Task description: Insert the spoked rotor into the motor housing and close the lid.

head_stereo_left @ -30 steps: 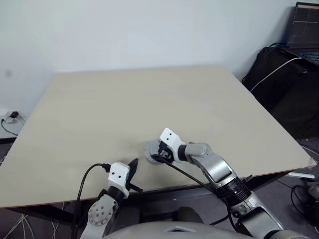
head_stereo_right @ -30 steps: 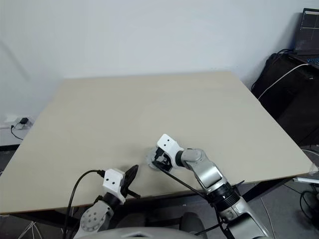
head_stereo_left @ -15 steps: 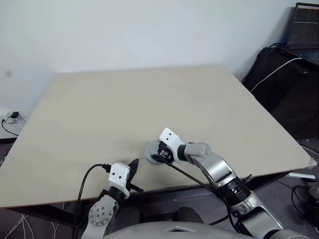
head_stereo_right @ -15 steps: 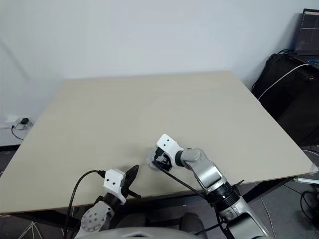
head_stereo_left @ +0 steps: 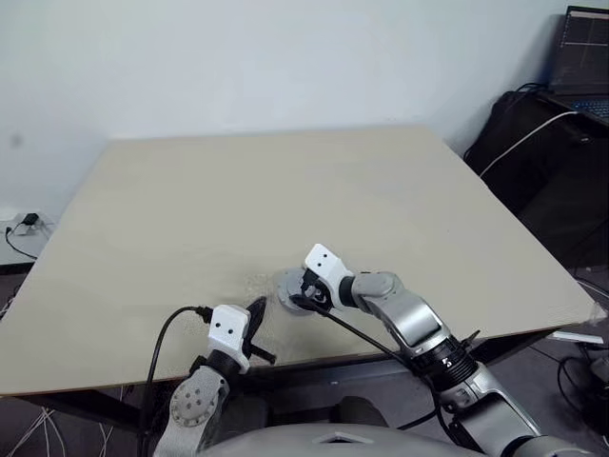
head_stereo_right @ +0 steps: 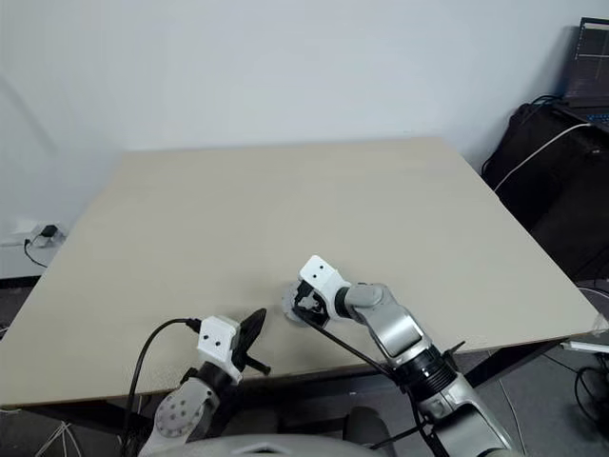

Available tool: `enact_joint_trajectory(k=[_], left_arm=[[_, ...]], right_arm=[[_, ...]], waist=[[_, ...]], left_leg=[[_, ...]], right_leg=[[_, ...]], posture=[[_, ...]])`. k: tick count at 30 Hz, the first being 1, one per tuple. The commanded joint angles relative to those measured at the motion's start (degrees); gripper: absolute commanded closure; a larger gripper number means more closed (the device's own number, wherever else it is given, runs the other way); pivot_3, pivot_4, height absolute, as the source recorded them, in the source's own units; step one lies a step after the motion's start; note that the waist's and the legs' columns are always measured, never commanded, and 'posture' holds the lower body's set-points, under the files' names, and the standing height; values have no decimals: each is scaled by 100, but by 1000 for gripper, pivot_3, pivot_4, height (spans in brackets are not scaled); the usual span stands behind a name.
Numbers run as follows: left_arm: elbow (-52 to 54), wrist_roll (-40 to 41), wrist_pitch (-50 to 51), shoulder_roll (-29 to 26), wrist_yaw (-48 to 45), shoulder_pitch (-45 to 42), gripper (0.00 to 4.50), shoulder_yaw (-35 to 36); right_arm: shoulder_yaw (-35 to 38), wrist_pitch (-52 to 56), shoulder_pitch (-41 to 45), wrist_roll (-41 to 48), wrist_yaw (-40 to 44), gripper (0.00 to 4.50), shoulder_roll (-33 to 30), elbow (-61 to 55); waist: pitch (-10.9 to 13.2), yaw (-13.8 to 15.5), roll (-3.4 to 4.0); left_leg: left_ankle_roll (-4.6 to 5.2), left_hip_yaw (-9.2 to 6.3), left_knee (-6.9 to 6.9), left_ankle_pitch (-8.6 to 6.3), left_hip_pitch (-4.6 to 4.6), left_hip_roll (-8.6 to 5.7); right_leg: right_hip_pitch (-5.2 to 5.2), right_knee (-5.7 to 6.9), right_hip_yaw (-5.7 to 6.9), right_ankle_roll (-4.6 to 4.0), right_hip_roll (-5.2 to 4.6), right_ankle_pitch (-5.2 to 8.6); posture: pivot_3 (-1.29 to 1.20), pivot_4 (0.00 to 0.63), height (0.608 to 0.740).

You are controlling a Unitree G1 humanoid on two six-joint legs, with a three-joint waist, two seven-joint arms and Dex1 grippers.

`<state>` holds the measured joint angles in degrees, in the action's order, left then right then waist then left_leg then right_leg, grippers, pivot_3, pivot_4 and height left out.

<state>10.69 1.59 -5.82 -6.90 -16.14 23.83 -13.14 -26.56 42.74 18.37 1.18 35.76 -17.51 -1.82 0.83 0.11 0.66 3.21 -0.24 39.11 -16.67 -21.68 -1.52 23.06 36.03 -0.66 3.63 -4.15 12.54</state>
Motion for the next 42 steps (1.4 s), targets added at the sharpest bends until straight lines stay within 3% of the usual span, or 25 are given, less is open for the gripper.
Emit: enact_joint_trajectory(k=[1, 4, 13, 23, 42], left_arm=[[334, 89, 326, -14, 97, -425, 4500, 225], [69, 168, 720, -99, 45, -878, 4500, 424], [-1370, 1258, 1533, -676, -1539, -2368, 4500, 819], [-2379, 1589, 2446, -762, -2661, -3705, 4500, 678], [-2804, 1252, 3237, -710, -3169, -4154, 4500, -5]], right_arm=[[-69, 195, -44, -201, -134, 1230, -105, 290], [-83, 185, -52, -196, -141, 1230, -99, 279], [-100, 209, -108, -167, -190, 1230, -85, 139], [-76, 265, -195, -153, -243, 1230, -127, -24], [-75, 357, -262, -140, -374, 1230, -111, -191]], waist=[[-1, 1, 1], [-3, 3, 3], [-7, -7, 2], [-8, -9, -7], [-5, 6, -11]], left_leg=[[1, -1, 0, 1, 1, 1], [11, -2, 0, 7, 8, 0], [9, -8, 2, 12, 15, 0], [6, -14, 1, 15, 16, -4], [7, -20, 1, 14, 15, -4]], right_leg=[[0, 0, 1, 1, 5, 0], [-9, 0, 2, 1, 27, -1], [-21, -2, 2, -19, 38, -14], [-25, -5, -2, -27, 44, -19], [-26, -9, -7, -27, 47, -18]], posture=[[0, 0, 740], [0, 0, 740], [0, 0, 740], [0, 0, 740], [0, 0, 740]])
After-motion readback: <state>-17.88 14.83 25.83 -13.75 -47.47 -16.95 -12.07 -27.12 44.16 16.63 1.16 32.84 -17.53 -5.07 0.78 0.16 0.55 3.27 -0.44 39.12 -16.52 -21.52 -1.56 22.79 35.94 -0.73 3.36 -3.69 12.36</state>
